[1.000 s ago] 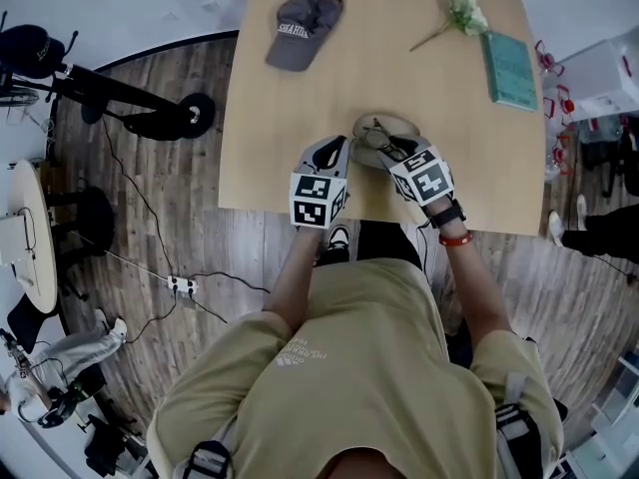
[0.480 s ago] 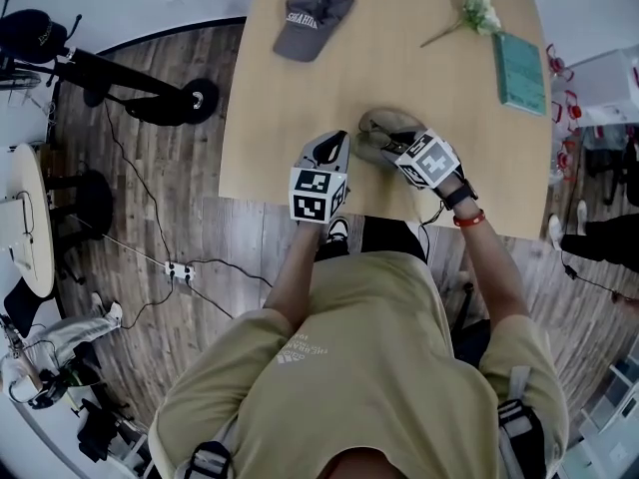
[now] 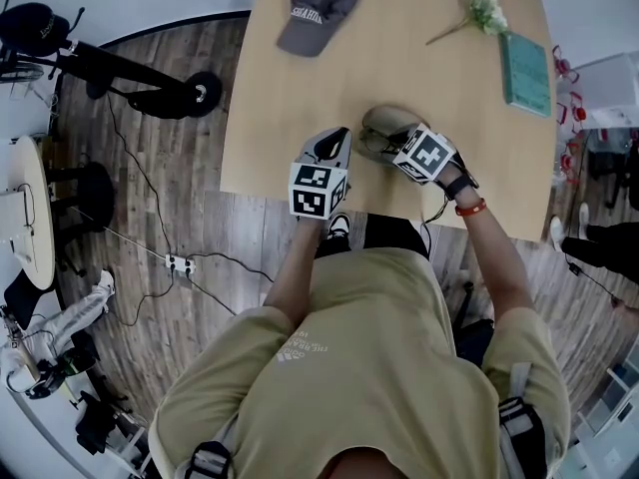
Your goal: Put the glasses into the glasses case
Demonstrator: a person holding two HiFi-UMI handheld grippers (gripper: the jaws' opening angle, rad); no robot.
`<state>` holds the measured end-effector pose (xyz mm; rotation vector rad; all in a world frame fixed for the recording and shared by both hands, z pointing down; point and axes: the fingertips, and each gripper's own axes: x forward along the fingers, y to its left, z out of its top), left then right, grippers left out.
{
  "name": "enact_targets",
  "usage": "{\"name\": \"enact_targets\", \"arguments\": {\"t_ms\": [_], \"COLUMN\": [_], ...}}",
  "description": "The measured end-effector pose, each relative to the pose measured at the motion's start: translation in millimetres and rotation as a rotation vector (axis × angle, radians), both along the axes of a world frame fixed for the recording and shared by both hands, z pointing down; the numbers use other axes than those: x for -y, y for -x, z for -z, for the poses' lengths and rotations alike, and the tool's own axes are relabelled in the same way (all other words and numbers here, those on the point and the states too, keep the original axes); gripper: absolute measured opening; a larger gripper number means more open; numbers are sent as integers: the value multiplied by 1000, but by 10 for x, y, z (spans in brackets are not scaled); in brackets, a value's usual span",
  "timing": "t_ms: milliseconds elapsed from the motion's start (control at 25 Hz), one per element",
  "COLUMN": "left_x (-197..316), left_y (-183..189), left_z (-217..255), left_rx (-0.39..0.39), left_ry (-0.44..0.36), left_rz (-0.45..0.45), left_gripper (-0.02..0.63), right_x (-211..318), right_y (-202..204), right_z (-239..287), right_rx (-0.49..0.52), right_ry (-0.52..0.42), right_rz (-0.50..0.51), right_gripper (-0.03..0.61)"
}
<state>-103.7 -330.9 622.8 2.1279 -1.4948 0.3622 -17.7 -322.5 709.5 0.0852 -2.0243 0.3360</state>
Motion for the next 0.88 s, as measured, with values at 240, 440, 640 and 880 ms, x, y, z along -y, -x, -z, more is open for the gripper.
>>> {"name": "enact_targets", "arguments": {"t_ms": [240, 440, 640, 880], "left_x": [8, -13, -25, -65], "left_y": [-23, 45, 21, 39], "left_z": [-17, -45, -41, -48], "left_rx": [0, 3, 4, 6], "left_ry": [10, 15, 18, 28], "left_rz": [1, 0, -1, 1], "left_gripper": [29, 29, 30, 29], "right_x": [33, 40, 13, -30], "right_y": [-71, -23, -54, -80], "right_z": [-123, -218, -247, -300], "right_rx": [-44, -82, -116, -170], "right_ry": [20, 23, 30, 32], "right_rz": [17, 35, 61, 96], "right_gripper": [172, 172, 175, 179]}}
